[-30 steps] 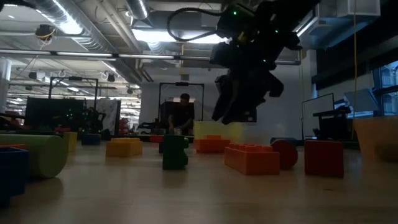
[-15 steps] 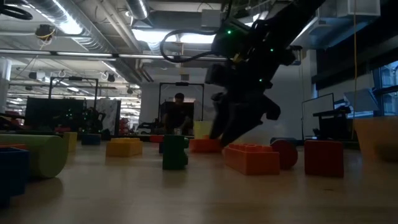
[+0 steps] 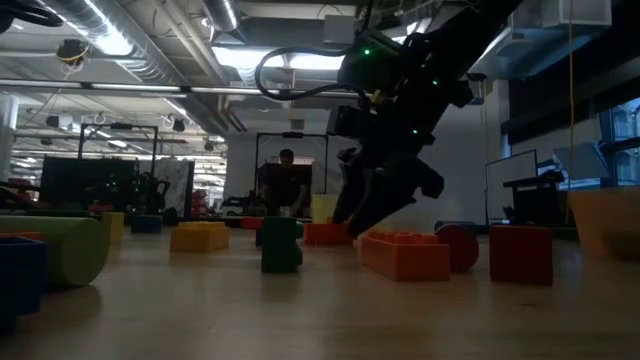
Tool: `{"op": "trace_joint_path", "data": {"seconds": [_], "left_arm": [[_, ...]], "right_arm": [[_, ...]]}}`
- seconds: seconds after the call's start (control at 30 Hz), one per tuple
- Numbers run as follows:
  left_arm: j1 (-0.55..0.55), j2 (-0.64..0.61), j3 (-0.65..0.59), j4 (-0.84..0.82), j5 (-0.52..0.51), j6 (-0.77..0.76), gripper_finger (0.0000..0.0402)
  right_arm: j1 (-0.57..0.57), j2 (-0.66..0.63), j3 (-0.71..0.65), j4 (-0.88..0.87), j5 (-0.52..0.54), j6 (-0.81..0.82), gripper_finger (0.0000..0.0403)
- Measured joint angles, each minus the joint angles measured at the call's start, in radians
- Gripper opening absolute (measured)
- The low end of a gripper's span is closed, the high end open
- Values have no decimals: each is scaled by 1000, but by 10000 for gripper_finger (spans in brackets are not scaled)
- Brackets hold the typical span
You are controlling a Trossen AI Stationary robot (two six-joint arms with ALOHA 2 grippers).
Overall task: Sort blocks by size
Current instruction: Put the orange rectangular game piece into the orange bin
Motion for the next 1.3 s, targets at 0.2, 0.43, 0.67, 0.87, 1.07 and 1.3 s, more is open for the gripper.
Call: {"op": "trace_joint_path", "data": {"seconds": [0.2,0.43,0.67,0.87,1.07,1.3], "left_arm": [[0,0,0,1,-18,0,176],[0,0,0,0,-18,0,178],[0,0,0,0,-18,0,178],[0,0,0,0,-18,0,178],[0,0,0,0,-18,0,178],[0,0,0,2,-19,2,178]], "right_arm": [[-2,-1,0,3,27,-13,248],[-2,-3,0,23,60,-47,248],[-9,-1,0,24,95,-59,248],[-24,5,0,24,78,-59,248],[-37,33,0,28,43,-59,248],[-35,40,0,42,7,-39,233]]}}
